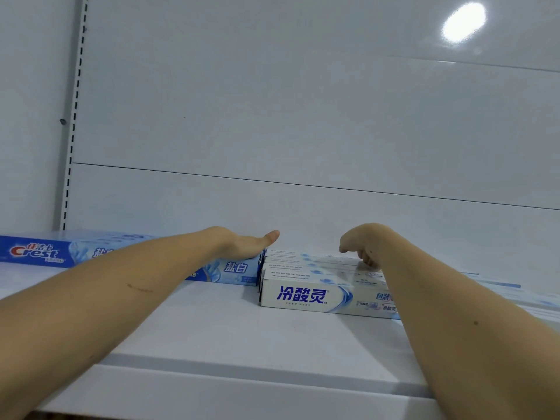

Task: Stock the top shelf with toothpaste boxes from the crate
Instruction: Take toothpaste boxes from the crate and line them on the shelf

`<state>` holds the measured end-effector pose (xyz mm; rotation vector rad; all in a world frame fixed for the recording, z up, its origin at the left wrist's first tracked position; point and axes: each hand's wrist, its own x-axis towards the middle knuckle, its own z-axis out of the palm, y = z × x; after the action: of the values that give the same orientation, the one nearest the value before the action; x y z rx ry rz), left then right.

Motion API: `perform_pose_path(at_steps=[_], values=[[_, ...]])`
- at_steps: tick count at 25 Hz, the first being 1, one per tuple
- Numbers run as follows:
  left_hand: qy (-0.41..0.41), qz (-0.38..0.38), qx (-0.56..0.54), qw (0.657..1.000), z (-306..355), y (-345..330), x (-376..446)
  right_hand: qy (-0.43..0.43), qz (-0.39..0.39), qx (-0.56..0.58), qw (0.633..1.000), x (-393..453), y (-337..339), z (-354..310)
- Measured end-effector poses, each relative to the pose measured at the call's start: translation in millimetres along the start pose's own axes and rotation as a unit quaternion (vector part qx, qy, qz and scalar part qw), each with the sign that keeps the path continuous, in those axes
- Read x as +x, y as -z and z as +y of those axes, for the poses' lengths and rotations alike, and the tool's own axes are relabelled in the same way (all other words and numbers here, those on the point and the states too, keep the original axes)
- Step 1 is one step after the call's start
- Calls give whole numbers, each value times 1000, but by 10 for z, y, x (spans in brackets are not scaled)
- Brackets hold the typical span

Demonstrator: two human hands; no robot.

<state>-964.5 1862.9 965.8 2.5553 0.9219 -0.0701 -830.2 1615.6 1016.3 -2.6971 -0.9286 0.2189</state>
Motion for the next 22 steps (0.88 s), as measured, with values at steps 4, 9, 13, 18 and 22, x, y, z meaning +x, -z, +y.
perform_pose_path(at_steps=[4, 9, 13, 18, 22], values=[[-25, -54, 30, 998, 3, 34, -12, -42, -19, 15, 999, 38, 12, 61], [-30, 14, 22, 999, 671, -96, -1042, 37, 100, 81, 991, -179, 18, -139], [-65, -37, 59, 995, 984, -208, -1599, 84, 23, 48, 995, -614, 175, -32], [-57, 36, 241, 968, 983, -489, -1726, 61, 9, 23, 998, -948, 86, 367], [-69, 63, 223, 970, 987, -578, -1758, 25, 33, 216, 976, -716, -179, 526]])
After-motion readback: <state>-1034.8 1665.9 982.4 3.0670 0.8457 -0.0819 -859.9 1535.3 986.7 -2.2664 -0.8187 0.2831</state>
